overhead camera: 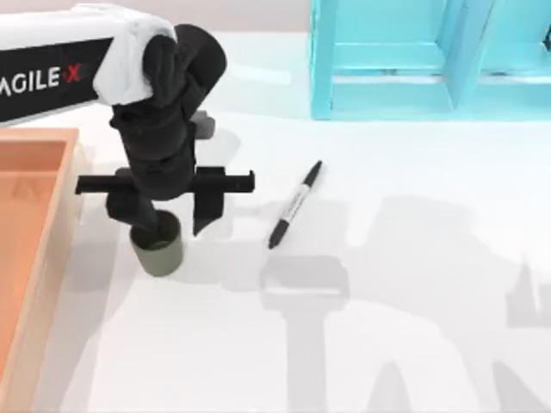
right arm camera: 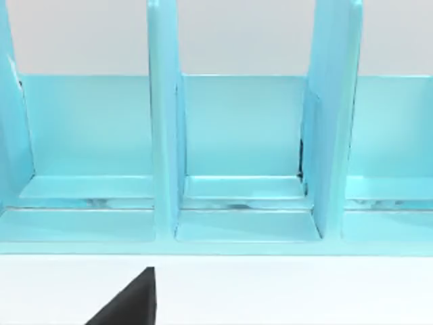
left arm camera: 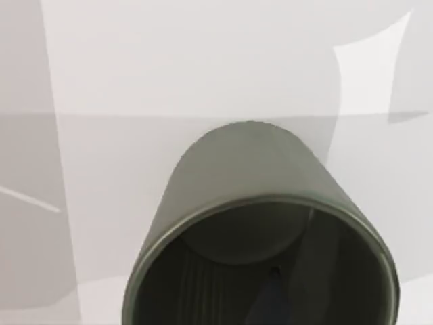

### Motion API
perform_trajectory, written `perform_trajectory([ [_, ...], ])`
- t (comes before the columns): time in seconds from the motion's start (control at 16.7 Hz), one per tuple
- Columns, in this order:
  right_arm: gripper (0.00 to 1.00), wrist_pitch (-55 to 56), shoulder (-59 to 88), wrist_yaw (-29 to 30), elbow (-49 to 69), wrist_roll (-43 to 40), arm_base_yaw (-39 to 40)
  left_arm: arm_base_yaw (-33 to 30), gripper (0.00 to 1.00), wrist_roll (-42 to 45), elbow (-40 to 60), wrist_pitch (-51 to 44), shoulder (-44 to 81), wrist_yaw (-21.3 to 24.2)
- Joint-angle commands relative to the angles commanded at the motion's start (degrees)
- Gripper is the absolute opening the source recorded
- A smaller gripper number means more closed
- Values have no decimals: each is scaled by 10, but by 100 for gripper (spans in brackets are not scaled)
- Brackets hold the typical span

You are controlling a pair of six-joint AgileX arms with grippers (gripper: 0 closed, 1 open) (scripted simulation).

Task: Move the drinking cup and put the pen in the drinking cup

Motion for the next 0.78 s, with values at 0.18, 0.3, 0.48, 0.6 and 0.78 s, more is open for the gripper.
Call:
perform_trajectory([
  [0.18, 100, 0, 0, 0, 0, 0, 0, 0, 98, 0, 0, 0, 0, 0],
  [0.3, 100, 0, 0, 0, 0, 0, 0, 0, 100, 0, 0, 0, 0, 0],
  [0.48, 100, 0, 0, 0, 0, 0, 0, 0, 100, 0, 0, 0, 0, 0],
  [0.6, 100, 0, 0, 0, 0, 0, 0, 0, 100, 0, 0, 0, 0, 0],
  [0.78, 100, 0, 0, 0, 0, 0, 0, -1, 100, 0, 2, -1, 0, 0],
])
